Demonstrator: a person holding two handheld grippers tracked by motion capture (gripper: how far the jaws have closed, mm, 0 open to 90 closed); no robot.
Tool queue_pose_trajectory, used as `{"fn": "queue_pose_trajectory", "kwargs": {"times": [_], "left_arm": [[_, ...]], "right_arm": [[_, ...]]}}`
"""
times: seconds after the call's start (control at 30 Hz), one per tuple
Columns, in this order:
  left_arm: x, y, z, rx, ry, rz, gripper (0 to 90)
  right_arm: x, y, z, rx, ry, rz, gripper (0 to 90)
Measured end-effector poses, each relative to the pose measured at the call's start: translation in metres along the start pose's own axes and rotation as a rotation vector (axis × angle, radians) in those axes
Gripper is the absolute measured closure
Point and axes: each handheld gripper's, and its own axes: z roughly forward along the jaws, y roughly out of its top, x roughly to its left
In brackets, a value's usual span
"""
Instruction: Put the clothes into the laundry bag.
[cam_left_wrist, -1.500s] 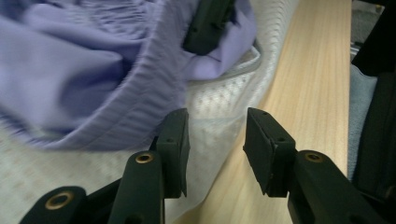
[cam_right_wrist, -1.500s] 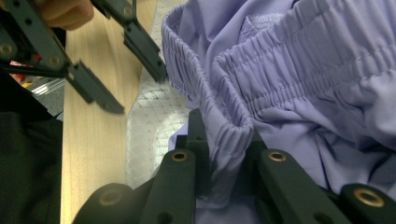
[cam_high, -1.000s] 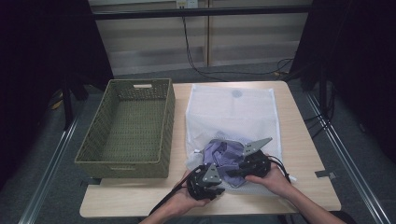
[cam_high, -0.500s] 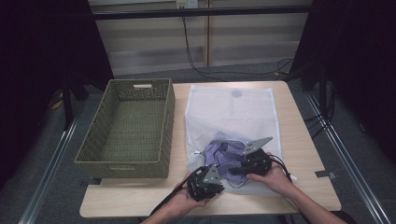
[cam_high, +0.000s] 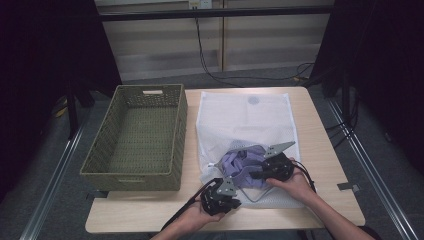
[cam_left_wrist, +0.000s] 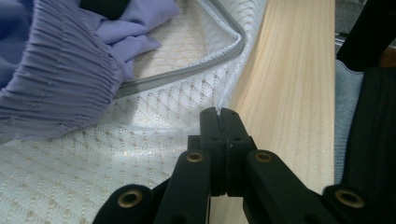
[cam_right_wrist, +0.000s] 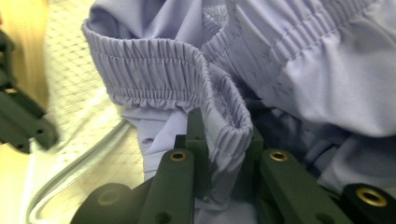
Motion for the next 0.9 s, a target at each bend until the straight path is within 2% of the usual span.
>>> {"fn": "queue_pose_trajectory", "kwargs": {"times": [0.13,0.23,0.27,0.3,0.33,0.53,0.7,0.73,0.77,0.83,0.87,0.9], "left_arm": [[0.0,0.0,-0.001,0.01,-0.016,0.0,89.9],[0.0,0.0,-0.001,0.011,-0.007,0.002,90.0],[0.001,0.001,-0.002,0.036,-0.009,0.002,90.0],[0.001,0.001,-0.002,0.031,-0.015,-0.003,90.0],[0.002,0.0,0.0,0.003,-0.023,-0.011,90.0],[0.002,0.0,0.0,0.001,-0.025,-0.008,90.0],[0.002,0.0,0.0,0.007,-0.017,0.006,90.0],[0.001,0.002,-0.002,0.035,-0.015,0.018,90.0],[0.001,0.001,0.0,0.014,-0.026,0.01,90.0],[0.002,0.002,-0.001,0.026,-0.021,0.015,90.0],[0.002,0.001,0.0,0.011,-0.025,0.01,90.0],[0.003,0.002,-0.002,0.035,-0.024,0.017,90.0]], "right_arm": [[-0.003,0.001,0.001,-0.005,-0.018,0.005,80.6],[-0.007,0.001,0.001,-0.017,-0.039,0.029,80.2],[-0.009,0.001,0.001,-0.023,-0.04,0.039,80.1],[-0.011,0.001,0.001,-0.024,-0.055,0.045,80.1],[-0.013,0.002,0.001,-0.029,-0.065,0.043,80.1],[-0.018,0.003,0.002,-0.036,-0.08,0.062,80.1],[-0.022,0.004,0.003,-0.048,-0.093,0.07,80.0],[-0.023,0.004,0.004,-0.052,-0.101,0.074,80.0],[-0.024,0.005,0.005,-0.057,-0.104,0.078,80.0],[-0.026,0.006,0.005,-0.057,-0.115,0.089,79.8],[-0.027,0.006,0.005,-0.06,-0.119,0.088,79.7],[-0.028,0.006,0.005,-0.061,-0.122,0.085,79.5]]}}
